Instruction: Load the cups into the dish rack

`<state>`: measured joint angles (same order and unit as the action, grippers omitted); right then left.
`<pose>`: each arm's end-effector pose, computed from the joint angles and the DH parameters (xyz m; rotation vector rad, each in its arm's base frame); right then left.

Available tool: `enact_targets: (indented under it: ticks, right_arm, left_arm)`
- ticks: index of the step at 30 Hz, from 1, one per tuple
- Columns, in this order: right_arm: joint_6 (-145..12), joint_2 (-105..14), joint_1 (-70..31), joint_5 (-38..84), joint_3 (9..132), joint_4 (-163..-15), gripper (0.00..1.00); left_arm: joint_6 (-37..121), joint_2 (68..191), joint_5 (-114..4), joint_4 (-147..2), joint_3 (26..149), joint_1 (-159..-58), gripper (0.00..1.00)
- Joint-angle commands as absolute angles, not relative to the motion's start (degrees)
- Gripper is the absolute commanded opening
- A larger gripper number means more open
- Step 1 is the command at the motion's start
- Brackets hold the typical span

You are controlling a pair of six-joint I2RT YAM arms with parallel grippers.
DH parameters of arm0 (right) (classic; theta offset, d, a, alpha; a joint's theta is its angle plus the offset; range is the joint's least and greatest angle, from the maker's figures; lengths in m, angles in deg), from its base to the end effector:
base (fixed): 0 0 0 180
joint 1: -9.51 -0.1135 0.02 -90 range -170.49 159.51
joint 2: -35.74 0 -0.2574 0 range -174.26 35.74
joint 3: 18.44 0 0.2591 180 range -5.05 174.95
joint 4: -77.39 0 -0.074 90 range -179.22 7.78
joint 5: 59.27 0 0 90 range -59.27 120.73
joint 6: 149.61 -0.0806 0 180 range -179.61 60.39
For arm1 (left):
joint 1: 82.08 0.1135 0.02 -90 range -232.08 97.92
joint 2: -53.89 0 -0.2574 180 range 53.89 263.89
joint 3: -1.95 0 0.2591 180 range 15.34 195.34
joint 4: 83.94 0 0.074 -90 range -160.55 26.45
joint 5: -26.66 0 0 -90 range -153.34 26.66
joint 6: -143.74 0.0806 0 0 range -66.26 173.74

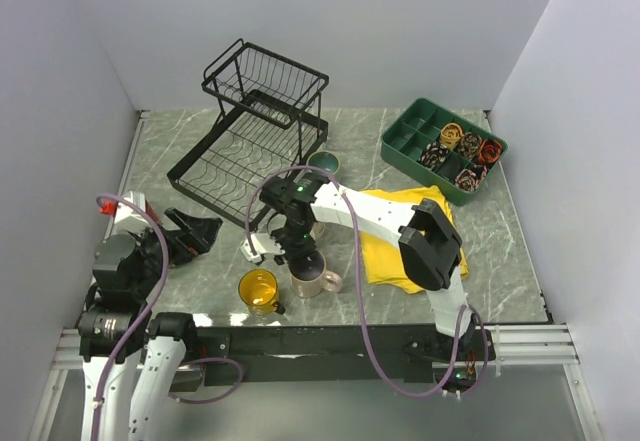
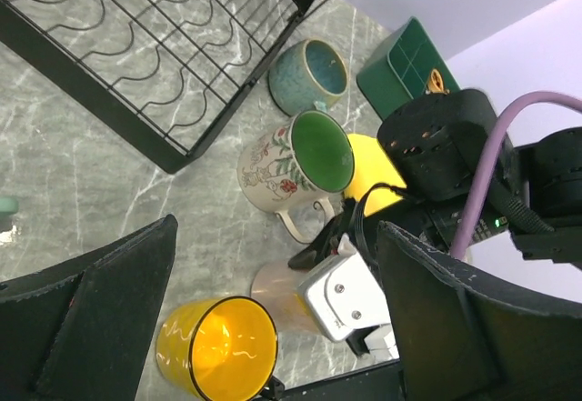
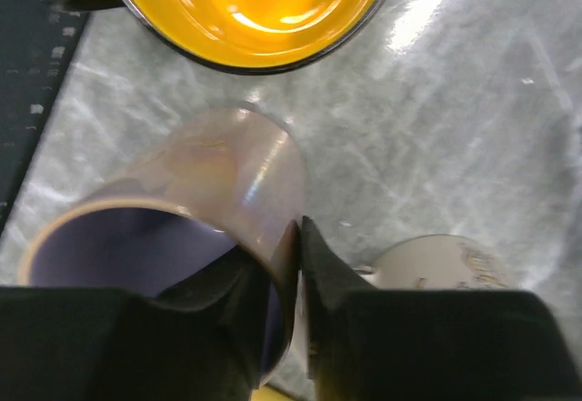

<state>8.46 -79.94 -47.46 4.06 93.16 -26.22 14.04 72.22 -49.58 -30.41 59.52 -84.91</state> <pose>0.1954 0.3669 0.1830 -2.5652 1.2705 0.6521 0.1228 -0.0253 0.3208 -0.4247 1.8281 -0.7368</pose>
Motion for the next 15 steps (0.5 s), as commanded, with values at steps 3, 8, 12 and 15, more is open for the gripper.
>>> enact_targets:
  ticks: [3, 8, 12, 15]
  right_arm:
    - [8.7, -75.5, -47.6, 4.5, 88.7, -29.1, 0.08]
    - [5.0, -70.3, -47.5, 4.1, 84.7, -31.7, 0.0]
    - [-2.5, -64.2, -46.8, 5.0, 82.5, -32.8, 0.0]
    - [-10.7, -61.3, -46.1, 6.6, 82.1, -32.9, 0.0]
  left_arm:
    - [12.9, 70.3, -43.4, -35.9, 55.9, -85.0, 0.96]
    - [10.9, 70.4, -36.9, -40.4, 53.2, -85.0, 0.96]
    - [7.5, 73.1, -26.4, -49.5, 51.2, -85.0, 0.96]
    - [7.0, 76.3, -21.7, -54.5, 52.2, -85.1, 0.96]
